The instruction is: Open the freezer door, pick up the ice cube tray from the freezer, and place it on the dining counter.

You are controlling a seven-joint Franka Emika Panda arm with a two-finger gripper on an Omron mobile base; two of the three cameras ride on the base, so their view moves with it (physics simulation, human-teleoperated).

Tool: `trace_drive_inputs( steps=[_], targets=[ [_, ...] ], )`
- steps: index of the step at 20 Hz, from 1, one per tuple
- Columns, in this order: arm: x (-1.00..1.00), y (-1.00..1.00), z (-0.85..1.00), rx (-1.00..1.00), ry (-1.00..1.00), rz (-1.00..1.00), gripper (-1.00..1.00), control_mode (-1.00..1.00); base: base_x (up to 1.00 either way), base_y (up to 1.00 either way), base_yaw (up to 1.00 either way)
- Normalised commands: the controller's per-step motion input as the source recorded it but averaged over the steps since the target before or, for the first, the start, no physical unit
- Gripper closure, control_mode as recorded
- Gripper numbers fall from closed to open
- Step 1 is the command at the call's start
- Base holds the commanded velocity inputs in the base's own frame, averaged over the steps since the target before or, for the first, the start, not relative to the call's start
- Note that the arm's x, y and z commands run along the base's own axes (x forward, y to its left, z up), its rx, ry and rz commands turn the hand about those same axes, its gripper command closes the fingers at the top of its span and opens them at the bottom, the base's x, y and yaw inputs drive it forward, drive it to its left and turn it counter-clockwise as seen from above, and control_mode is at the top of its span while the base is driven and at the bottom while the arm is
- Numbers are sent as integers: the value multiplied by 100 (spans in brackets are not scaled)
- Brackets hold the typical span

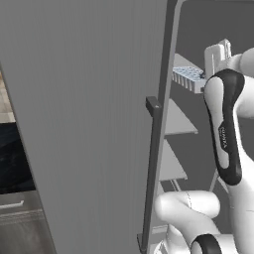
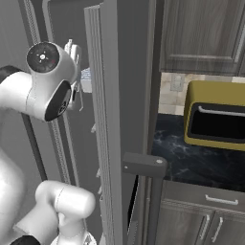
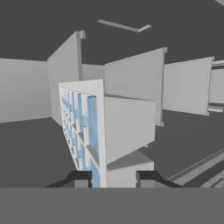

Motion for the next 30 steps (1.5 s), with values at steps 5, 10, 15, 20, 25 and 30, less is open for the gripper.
trace_drive_inputs(
  steps=[5, 10, 15, 20, 25, 30],
  targets=[
    [-79, 0, 9, 0, -1, 0, 100, -100, 0, 0, 0],
    [-78, 7, 7, 0, 0, 0, 100, -100, 0, 0, 0],
    [-78, 12, 7, 0, 0, 0, 100, -100, 0, 0, 0],
    [-64, 20, 15, 0, 0, 0, 100, -100, 0, 0, 0],
    [-54, 15, 9, 0, 2, 0, 100, -100, 0, 0, 0],
    [-41, 4, 1, 0, 4, 0, 100, -100, 0, 0, 0]
  ],
)
